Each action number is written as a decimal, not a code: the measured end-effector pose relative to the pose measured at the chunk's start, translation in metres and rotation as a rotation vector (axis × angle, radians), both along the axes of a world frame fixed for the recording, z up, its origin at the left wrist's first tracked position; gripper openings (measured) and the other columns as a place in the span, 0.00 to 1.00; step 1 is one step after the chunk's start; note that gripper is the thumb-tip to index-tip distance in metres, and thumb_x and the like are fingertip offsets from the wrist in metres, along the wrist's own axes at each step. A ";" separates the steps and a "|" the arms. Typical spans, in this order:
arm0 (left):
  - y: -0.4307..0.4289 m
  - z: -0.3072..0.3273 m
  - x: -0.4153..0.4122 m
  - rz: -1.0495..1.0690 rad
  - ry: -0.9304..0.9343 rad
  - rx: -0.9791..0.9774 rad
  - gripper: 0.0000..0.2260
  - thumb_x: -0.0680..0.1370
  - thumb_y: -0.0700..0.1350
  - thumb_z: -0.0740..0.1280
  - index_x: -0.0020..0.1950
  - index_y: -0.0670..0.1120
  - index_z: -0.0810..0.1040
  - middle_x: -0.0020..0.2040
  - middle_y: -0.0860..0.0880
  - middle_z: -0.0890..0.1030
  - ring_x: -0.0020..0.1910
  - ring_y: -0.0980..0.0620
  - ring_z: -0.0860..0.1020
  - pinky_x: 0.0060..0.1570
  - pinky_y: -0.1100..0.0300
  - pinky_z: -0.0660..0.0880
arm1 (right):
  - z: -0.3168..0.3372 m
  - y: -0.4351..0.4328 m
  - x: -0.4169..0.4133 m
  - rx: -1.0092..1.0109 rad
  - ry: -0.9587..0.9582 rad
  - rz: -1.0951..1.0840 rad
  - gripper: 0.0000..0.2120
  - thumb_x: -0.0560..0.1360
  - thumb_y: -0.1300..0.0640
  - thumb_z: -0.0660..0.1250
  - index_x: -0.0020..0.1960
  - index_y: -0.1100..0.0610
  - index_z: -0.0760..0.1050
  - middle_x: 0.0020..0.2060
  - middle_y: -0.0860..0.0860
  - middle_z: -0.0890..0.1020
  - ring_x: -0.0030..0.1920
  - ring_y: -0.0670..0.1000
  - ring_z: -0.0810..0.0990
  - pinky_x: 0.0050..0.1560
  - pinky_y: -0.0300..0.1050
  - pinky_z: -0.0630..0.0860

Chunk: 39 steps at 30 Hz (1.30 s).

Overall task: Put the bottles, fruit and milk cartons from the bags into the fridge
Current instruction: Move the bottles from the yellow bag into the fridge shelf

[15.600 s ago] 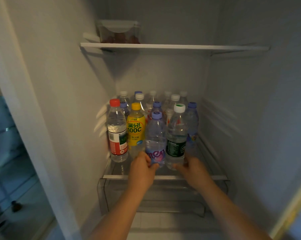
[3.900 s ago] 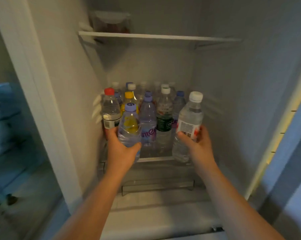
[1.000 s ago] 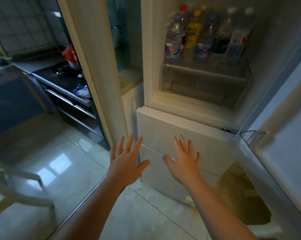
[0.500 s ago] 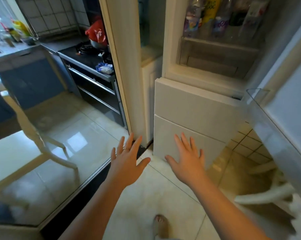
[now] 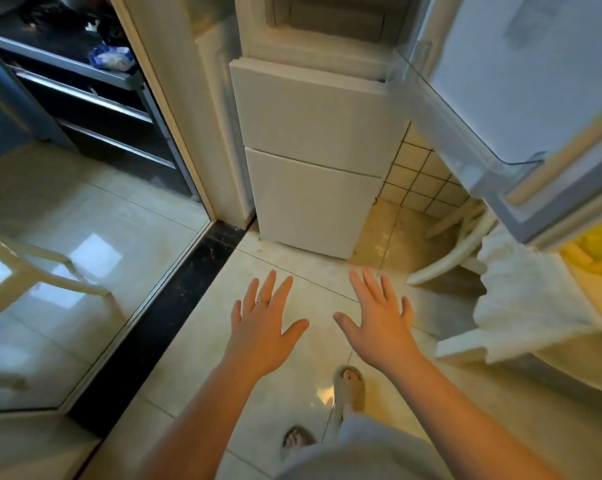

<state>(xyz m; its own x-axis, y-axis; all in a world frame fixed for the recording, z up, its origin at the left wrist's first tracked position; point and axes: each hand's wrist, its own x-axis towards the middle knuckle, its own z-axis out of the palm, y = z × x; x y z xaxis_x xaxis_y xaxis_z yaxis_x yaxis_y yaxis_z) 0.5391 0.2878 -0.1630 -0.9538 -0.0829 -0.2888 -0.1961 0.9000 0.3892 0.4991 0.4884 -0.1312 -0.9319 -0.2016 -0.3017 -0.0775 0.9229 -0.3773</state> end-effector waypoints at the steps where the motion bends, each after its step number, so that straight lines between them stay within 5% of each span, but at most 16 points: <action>1: 0.012 -0.004 0.004 -0.027 -0.008 0.010 0.34 0.79 0.69 0.54 0.80 0.61 0.42 0.82 0.55 0.38 0.81 0.47 0.37 0.77 0.41 0.43 | -0.004 0.014 0.008 0.015 -0.006 -0.020 0.36 0.80 0.37 0.57 0.80 0.41 0.42 0.80 0.42 0.40 0.80 0.52 0.36 0.77 0.64 0.40; 26: 0.502 -0.020 0.039 -0.427 -0.088 0.132 0.34 0.80 0.67 0.57 0.81 0.61 0.45 0.82 0.56 0.42 0.81 0.49 0.40 0.78 0.42 0.46 | -0.015 0.503 0.111 0.061 -0.022 -0.413 0.36 0.79 0.38 0.60 0.80 0.42 0.46 0.80 0.42 0.46 0.80 0.52 0.43 0.76 0.66 0.46; 39: 0.631 -0.013 -0.021 -0.529 -0.025 0.156 0.34 0.80 0.64 0.60 0.81 0.59 0.47 0.83 0.54 0.46 0.81 0.49 0.44 0.78 0.44 0.50 | -0.020 0.633 0.102 -0.057 -0.045 -0.581 0.36 0.80 0.39 0.60 0.81 0.44 0.47 0.80 0.42 0.48 0.80 0.50 0.44 0.77 0.63 0.48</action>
<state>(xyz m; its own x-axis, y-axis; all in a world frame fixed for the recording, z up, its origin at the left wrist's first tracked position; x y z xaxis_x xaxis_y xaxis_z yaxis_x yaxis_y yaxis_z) 0.5177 0.9188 -0.1755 -0.8463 0.4519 -0.2820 0.2569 0.8100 0.5272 0.6009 1.1217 -0.1509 -0.8810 0.3211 -0.3473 0.4522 0.7874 -0.4190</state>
